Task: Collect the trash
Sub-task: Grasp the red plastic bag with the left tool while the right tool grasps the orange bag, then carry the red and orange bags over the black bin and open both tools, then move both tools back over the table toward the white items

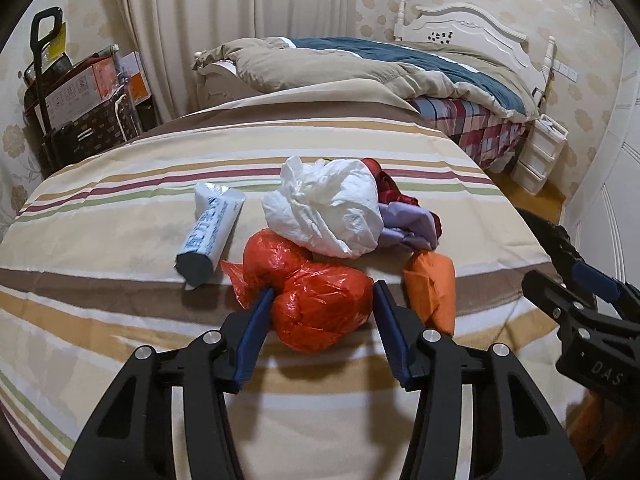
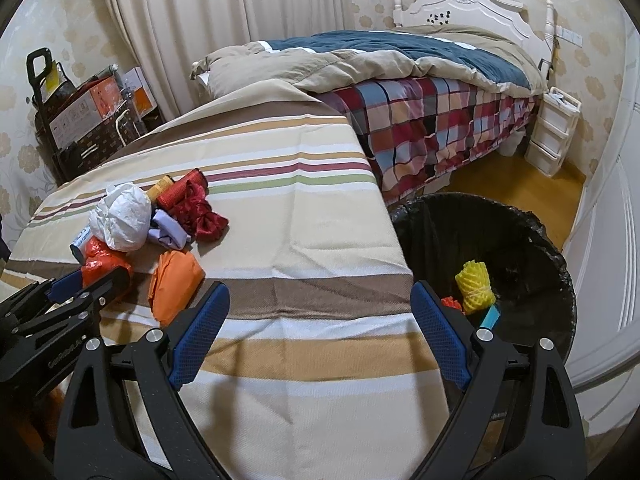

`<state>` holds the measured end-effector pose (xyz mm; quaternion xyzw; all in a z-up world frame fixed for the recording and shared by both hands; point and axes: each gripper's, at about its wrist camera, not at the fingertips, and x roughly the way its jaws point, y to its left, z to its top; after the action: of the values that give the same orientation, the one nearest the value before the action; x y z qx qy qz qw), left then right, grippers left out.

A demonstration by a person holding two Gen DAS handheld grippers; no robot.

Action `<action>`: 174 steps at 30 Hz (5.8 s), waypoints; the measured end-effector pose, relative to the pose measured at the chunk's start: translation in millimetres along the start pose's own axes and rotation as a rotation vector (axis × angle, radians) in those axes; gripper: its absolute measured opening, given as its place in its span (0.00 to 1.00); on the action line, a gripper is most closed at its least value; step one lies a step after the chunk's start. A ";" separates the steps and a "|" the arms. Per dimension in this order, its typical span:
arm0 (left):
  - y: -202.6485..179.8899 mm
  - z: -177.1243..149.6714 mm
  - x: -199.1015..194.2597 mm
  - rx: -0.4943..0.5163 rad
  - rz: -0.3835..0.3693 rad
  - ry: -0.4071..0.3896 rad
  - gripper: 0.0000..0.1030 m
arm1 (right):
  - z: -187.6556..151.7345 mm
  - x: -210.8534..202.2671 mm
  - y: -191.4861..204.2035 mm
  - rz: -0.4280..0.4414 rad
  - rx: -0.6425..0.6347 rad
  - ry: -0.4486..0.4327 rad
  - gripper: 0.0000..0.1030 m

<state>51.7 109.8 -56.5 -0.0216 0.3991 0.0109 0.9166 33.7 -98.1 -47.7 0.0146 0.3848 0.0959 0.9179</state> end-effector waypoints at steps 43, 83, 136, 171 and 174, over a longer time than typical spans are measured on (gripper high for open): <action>69.4 -36.2 -36.7 -0.092 0.038 0.012 0.75 | -6.6 18.5 91.2 0.069 -0.206 0.100 0.31; -68.8 -2.7 -46.7 0.088 -0.162 -0.132 0.46 | -5.6 -57.4 -46.8 -0.046 0.006 -0.079 0.30; -223.8 40.6 35.3 0.264 -0.176 -0.068 0.55 | 3.1 -19.1 -179.6 -0.242 0.187 -0.065 0.35; 9.1 -7.4 -22.9 -0.022 0.171 -0.073 0.83 | 4.9 -17.7 -7.7 -0.002 -0.003 -0.051 0.81; 32.7 -12.3 -27.5 -0.048 0.205 -0.072 0.83 | 4.3 -15.0 18.9 0.026 -0.046 -0.041 0.81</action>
<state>22.8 141.8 -45.7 -0.0024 0.3657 0.1149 0.9236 23.4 -82.1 -32.3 0.0003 0.3635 0.1162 0.9243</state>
